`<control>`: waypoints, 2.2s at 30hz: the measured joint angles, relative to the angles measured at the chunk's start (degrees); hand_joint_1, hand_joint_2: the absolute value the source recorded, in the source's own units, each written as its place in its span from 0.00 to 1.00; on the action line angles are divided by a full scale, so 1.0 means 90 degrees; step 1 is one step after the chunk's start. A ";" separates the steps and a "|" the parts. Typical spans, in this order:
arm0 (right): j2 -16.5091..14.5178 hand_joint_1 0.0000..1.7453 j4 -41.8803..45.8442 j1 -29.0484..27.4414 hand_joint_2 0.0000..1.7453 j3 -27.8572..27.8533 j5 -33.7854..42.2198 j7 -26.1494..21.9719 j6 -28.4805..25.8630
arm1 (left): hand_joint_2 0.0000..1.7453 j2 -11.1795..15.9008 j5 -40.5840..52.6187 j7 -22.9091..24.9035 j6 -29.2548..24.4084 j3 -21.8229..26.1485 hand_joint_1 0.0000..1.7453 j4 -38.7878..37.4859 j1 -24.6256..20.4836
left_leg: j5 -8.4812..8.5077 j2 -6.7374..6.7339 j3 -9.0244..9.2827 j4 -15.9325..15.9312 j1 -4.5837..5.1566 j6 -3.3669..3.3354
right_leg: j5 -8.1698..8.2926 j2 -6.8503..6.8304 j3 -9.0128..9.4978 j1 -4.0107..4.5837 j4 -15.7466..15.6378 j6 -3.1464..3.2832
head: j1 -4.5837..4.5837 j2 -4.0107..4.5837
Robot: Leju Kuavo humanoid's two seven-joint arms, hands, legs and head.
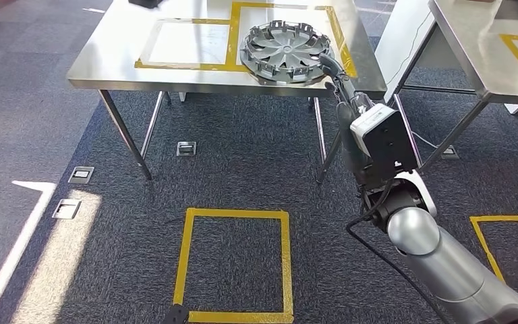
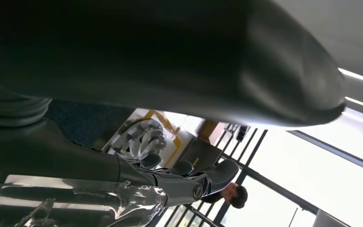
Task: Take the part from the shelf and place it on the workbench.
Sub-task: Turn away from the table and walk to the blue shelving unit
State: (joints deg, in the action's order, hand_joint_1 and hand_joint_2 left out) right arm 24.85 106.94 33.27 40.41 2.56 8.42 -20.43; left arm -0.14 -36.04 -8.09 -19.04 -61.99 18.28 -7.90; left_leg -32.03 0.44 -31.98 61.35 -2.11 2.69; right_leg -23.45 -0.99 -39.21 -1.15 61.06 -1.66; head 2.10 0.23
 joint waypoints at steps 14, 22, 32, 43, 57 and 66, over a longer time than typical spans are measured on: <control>0.0015 0.00 -0.0333 -0.0053 0.00 -0.0001 -0.0452 0.0455 -0.0118 | 1.00 -0.0014 -0.0044 0.0134 -0.0048 -0.0005 0.00 0.0004 -0.0020 | 0.0646 -0.0033 -0.0655 -0.0048 0.0121 -0.0225 | -0.0761 0.0075 0.0885 0.0173 -0.0121 0.0262 | 0.0080 -0.0001; -0.0135 0.00 -0.1171 -0.0076 0.00 0.0092 -0.0462 0.0611 0.0086 | 1.00 -0.0034 0.0015 0.0350 -0.0152 -0.0034 0.00 0.0002 -0.0028 | -0.0231 -0.0026 -0.1096 0.1297 0.0103 -0.0037 | -0.0408 0.0010 0.0777 0.0184 -0.0429 0.0375 | 0.0061 0.0000; -0.0464 0.00 -0.2564 -0.0226 0.00 0.0174 -0.0237 0.0417 0.0234 | 1.00 -0.0032 0.0085 0.0525 -0.0263 -0.0131 0.00 0.0005 -0.0087 | 0.0311 -0.0030 -0.0133 -0.0203 0.0138 -0.0265 | -0.0389 0.0029 0.0431 0.0180 -0.0114 0.0154 | 0.0051 0.0000; -0.0801 0.00 -0.4262 -0.0539 1.00 0.0257 0.0153 0.0206 0.0430 | 1.00 -0.0203 0.0067 0.0732 -0.0707 -0.0190 0.00 0.0011 -0.0057 | 0.0481 -0.0032 -0.0296 -0.0225 0.0104 -0.0218 | -0.0479 0.0064 0.0569 0.0001 -0.0014 -0.0048 | 0.0158 0.0000; -0.1442 0.00 -0.6655 -0.1076 1.00 0.0393 0.0080 0.0113 0.0358 | 1.00 -0.0250 0.0038 0.1179 -0.1009 -0.0371 0.00 0.0062 0.0013 | 0.0211 -0.0028 -0.0317 0.0300 0.0210 -0.0203 | -0.0355 0.0068 0.0533 0.0185 -0.0231 0.0323 | 0.0063 0.0001; -0.1737 0.00 -0.7853 -0.1569 1.00 0.0403 0.0189 0.0033 0.0283 | 1.00 -0.0278 -0.0082 0.1298 -0.1127 -0.0490 0.00 0.0110 0.0092 | 0.0408 -0.0047 -0.0082 -0.0375 0.0183 -0.0422 | -0.0941 0.0106 0.0079 0.0137 0.0731 0.0028 | 0.0112 0.0001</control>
State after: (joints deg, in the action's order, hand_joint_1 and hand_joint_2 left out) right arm 9.22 36.26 19.14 44.04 4.25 8.72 -17.87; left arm -2.64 -36.78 3.60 -29.19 -66.40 19.27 -7.07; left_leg -28.36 0.02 -32.72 57.97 -0.46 -1.11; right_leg -31.93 -0.04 -38.50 0.09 67.63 -1.41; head 3.10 0.24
